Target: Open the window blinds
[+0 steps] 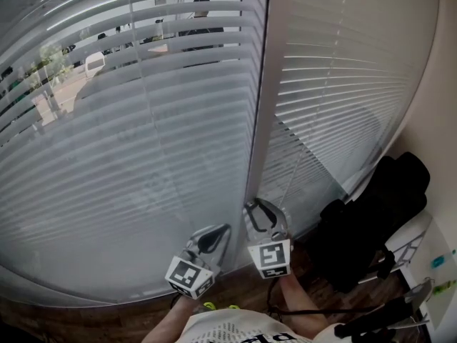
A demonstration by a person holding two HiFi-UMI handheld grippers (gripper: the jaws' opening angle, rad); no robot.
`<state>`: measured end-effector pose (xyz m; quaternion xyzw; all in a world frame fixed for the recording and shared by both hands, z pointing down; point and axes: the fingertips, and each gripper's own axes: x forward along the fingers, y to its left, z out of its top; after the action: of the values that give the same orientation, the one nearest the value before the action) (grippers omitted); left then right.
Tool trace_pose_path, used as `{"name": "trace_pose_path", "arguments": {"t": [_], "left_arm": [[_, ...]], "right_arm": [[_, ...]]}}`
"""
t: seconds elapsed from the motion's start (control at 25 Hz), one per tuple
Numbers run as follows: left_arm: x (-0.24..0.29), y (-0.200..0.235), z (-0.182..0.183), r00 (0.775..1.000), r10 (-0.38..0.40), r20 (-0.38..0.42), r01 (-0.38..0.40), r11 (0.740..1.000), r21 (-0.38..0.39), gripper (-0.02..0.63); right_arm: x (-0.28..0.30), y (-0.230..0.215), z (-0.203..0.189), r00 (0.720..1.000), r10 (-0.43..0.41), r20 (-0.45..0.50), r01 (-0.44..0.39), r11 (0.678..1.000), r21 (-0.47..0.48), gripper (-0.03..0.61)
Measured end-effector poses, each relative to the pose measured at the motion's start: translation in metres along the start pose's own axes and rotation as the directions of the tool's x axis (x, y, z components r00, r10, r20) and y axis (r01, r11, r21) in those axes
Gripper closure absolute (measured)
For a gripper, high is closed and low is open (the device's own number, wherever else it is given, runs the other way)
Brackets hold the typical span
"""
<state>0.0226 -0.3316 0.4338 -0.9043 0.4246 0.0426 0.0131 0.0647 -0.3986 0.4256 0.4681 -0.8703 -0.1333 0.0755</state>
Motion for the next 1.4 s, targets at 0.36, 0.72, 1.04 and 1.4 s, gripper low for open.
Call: {"name": "trace_pose_path", "arguments": {"t": [0.36, 0.72, 1.04, 1.4], "left_arm": [[-0.001, 0.0, -0.001, 1.0, -0.011, -0.007, 0.011, 1.0, -0.002, 0.621], [-0.002, 0.001, 0.001, 1.0, -0.013, -0.006, 0.013, 1.0, -0.002, 0.621], [-0.002, 0.002, 0.001, 1.0, -0.017, -0.007, 0.017, 1.0, 0.0, 0.621], [-0.001, 0.002, 0.001, 1.0, -0.009, -0.012, 0.009, 1.0, -0.001, 0.621]], "right_arm": [[0.0, -0.006, -0.004, 0.999, -0.002, 0.034, -0.005, 0.975, 0.221, 0.443], [-0.001, -0.009, -0.006, 0.998, -0.006, 0.055, -0.018, 0.907, 0.42, 0.443], [-0.001, -0.012, -0.008, 0.997, -0.011, 0.078, -0.036, 0.815, 0.579, 0.443], [-0.001, -0.013, -0.009, 0.995, -0.024, 0.098, -0.053, 0.706, 0.706, 0.443]]}}
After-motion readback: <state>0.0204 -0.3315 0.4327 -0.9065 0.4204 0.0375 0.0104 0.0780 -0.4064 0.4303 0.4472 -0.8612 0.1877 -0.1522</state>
